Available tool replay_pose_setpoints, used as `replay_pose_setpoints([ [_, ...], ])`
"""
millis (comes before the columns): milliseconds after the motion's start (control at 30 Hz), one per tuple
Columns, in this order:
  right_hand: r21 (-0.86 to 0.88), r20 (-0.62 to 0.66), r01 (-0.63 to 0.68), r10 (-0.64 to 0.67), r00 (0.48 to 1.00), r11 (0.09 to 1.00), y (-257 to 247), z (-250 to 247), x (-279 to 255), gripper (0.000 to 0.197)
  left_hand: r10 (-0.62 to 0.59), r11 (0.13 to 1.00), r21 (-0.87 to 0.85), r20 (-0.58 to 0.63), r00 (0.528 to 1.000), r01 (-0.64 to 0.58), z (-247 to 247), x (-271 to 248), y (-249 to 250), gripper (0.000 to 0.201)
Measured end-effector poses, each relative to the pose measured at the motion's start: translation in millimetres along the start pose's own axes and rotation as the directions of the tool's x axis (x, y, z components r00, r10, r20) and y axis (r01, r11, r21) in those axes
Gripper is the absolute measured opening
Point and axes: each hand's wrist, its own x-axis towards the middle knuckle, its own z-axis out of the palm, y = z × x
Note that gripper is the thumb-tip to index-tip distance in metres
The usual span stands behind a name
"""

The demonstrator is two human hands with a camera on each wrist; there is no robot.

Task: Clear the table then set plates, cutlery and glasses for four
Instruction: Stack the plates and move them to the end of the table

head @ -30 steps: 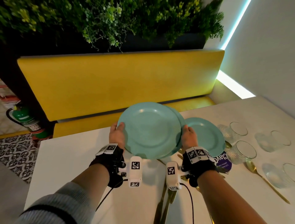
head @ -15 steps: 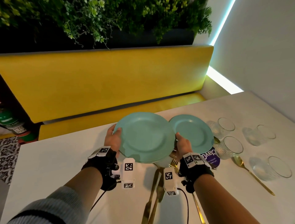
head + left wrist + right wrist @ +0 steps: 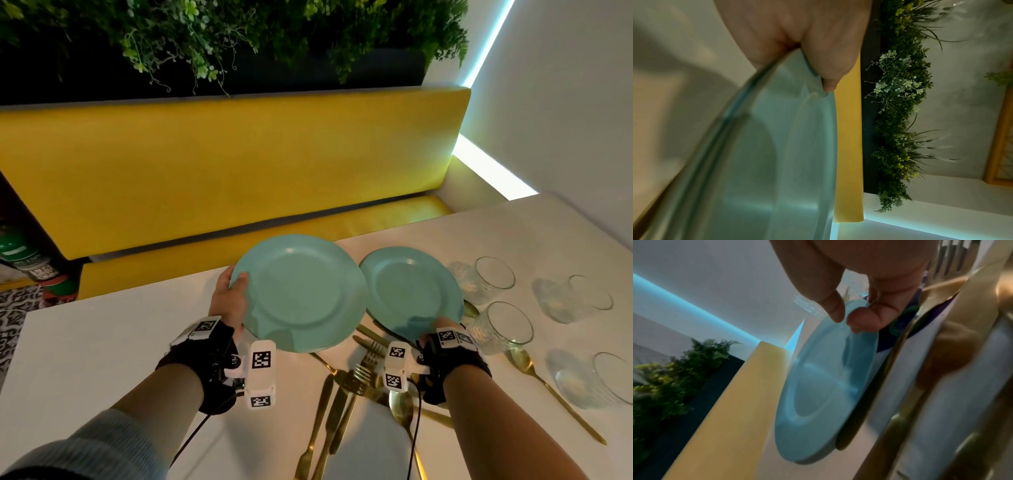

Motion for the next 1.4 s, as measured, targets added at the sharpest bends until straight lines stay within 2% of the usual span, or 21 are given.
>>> replay_pose_setpoints([
  [100,0.008,0.017,0.027,-0.027,0.999,1.000,-4,-2,-3,0.035,0.009,1.000,0.001,0.024,1.000,-0.009,2,-3,-1,0.042],
  [200,0.209,-0.042,-0.069,0.079,0.996,0.976,-11,-6,0,0.040,-0.005,0.999,-0.031,0.053,0.999,0.007,5,-7,1,0.042],
  [267,0.285,-0.065,-0.088,0.111,0.992,0.955,-15,-8,-1,0.040,-0.003,0.999,-0.049,0.072,0.997,0.006,7,-12,3,0.042],
  [300,0.227,-0.092,-0.053,0.076,0.993,0.972,-19,-11,-10,0.038,0.003,0.998,-0.055,0.080,0.997,0.001,8,-16,5,0.043],
  [367,0.272,-0.130,-0.033,0.070,0.989,0.962,-20,-9,-25,0.044,0.017,0.998,-0.066,0.096,0.995,-0.011,10,-23,8,0.043],
  [467,0.357,-0.136,0.095,-0.049,0.990,0.929,-21,1,-55,0.057,0.062,0.995,-0.082,0.129,0.990,-0.052,9,-35,11,0.046],
  [533,0.384,-0.109,0.039,0.004,0.994,0.923,-28,6,-76,0.052,0.082,0.993,-0.095,0.137,0.987,-0.069,5,-46,12,0.047],
  [567,0.382,-0.112,0.056,-0.014,0.994,0.923,-30,9,-86,0.046,0.088,0.992,-0.103,0.142,0.986,-0.073,1,-50,12,0.047],
  [667,0.266,-0.145,0.160,-0.124,0.982,0.951,-27,18,-115,0.042,0.090,0.993,-0.086,0.148,0.985,-0.078,-17,-64,9,0.045],
  [700,0.188,-0.097,0.230,-0.215,0.972,0.955,-21,24,-126,0.044,0.087,0.994,-0.074,0.141,0.986,-0.077,-24,-68,6,0.045],
  [733,0.191,-0.081,0.234,-0.222,0.972,0.953,-16,32,-134,0.045,0.082,0.996,-0.049,0.129,0.988,-0.077,-32,-73,4,0.044],
  [767,0.298,-0.076,0.158,-0.142,0.987,0.941,-14,39,-141,0.043,0.087,0.996,-0.007,0.112,0.990,-0.087,-40,-77,1,0.043],
  [800,0.461,-0.046,0.095,-0.083,0.995,0.882,-11,49,-141,0.041,0.097,0.993,0.063,0.091,0.991,-0.103,-48,-81,-2,0.042],
  [833,0.569,-0.061,0.093,-0.071,0.996,0.817,-4,58,-145,0.040,0.113,0.982,0.143,0.065,0.991,-0.122,-55,-85,-5,0.042],
  [933,0.637,-0.037,0.047,-0.031,0.999,0.770,6,78,-158,0.044,0.161,0.899,0.412,-0.003,0.987,-0.146,-80,-93,-15,0.042],
  [1000,0.644,-0.004,0.024,-0.028,1.000,0.765,12,87,-174,0.046,0.177,0.840,0.521,-0.001,0.984,-0.151,-95,-97,-25,0.042],
  [1167,0.707,0.134,-0.090,-0.007,0.991,0.701,15,103,-212,0.052,0.044,0.860,0.509,0.007,0.999,-0.041,-122,-115,-48,0.043],
  [1200,0.700,0.143,-0.086,-0.022,0.989,0.709,16,108,-216,0.054,0.022,0.868,0.496,0.002,1.000,-0.020,-131,-118,-51,0.043],
  [1267,0.619,0.124,-0.013,-0.081,0.989,0.785,19,123,-224,0.053,0.014,0.871,0.490,0.007,1.000,-0.016,-148,-120,-58,0.044],
  [1333,0.538,0.134,0.026,-0.116,0.984,0.843,22,144,-228,0.045,0.009,0.866,0.500,0.016,1.000,-0.016,-166,-121,-62,0.047],
  [1400,0.502,0.170,0.052,-0.158,0.973,0.863,25,160,-235,0.036,-0.010,0.860,0.511,0.009,1.000,0.004,-184,-121,-66,0.059],
])
